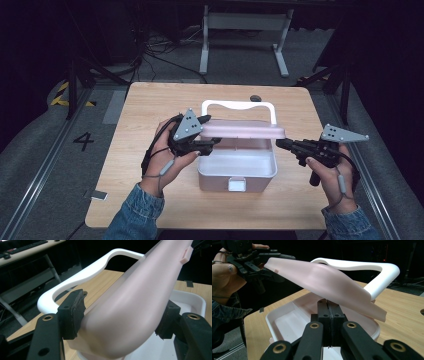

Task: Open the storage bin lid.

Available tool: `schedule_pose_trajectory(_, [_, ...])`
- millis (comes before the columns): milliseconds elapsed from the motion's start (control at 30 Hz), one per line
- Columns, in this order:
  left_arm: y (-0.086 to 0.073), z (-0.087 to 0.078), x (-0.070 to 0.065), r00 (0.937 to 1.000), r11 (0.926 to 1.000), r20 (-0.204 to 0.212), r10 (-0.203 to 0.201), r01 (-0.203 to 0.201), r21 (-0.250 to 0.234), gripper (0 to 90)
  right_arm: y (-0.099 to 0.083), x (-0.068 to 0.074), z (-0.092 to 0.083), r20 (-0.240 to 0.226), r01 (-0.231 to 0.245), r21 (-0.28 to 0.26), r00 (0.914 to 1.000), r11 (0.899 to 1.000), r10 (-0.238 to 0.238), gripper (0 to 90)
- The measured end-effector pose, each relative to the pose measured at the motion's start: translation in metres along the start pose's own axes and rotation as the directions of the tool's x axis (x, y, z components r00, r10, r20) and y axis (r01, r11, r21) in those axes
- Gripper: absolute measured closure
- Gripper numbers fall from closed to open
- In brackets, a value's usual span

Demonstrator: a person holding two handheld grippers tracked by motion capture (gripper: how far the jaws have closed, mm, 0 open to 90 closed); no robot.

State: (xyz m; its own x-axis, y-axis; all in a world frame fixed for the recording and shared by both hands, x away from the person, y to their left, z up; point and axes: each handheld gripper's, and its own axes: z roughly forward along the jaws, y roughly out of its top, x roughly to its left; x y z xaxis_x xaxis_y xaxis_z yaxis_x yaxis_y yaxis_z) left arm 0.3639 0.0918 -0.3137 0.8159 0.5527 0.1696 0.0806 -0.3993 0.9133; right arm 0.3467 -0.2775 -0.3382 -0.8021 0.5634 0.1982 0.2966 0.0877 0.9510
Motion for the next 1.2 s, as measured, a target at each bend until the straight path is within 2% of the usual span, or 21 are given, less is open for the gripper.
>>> schedule_pose_trajectory(200, [0.001,0.002,0.000,0.9997,0.9999,-0.017,0.016,-0.016,0.000,38.0,0.000,0.000,0.000,0.000,-0.007,-0.006,1.0000,1.000,0.007,87.6])
schedule_pose_trajectory(267, [0.002,0.002,0.001,0.9997,0.9999,-0.023,0.012,-0.012,0.000,40.2,0.000,0.000,-0.001,0.001,-0.014,-0.010,0.9999,1.000,0.014,84.6])
schedule_pose_trajectory(300, [0.001,0.002,0.003,0.9997,1.0000,-0.022,0.004,-0.004,-0.002,45.2,0.000,0.000,-0.002,0.005,-0.011,-0.008,0.9999,1.000,0.011,84.1])
schedule_pose_trajectory(400, [0.001,0.002,0.006,0.9996,0.9995,-0.013,-0.024,0.024,-0.021,46.0,0.000,0.001,-0.003,0.009,-0.004,-0.008,0.9999,1.000,0.004,79.7])
schedule_pose_trajectory(633, [0.008,0.004,0.013,0.9994,0.9990,-0.021,-0.029,0.028,-0.035,49.3,-0.002,0.001,-0.014,0.039,-0.007,-0.013,0.9992,1.000,0.007,74.8])
schedule_pose_trajectory(867, [0.014,0.008,0.024,0.9978,0.9968,-0.008,-0.067,0.066,-0.044,51.4,-0.007,0.000,-0.030,0.102,-0.006,-0.005,0.9948,1.000,0.006,74.4])
schedule_pose_trajectory(1033, [0.018,0.011,0.034,0.9967,0.9955,-0.016,-0.079,0.078,-0.054,56.0,-0.013,-0.001,-0.036,0.142,0.000,0.018,0.9899,1.000,-0.003,73.7])
schedule_pose_trajectory(1200, [0.022,0.015,0.041,0.9951,0.9944,-0.002,-0.099,0.099,-0.037,57.3,-0.016,-0.004,-0.041,0.175,0.008,0.029,0.9845,1.000,-0.013,72.3])
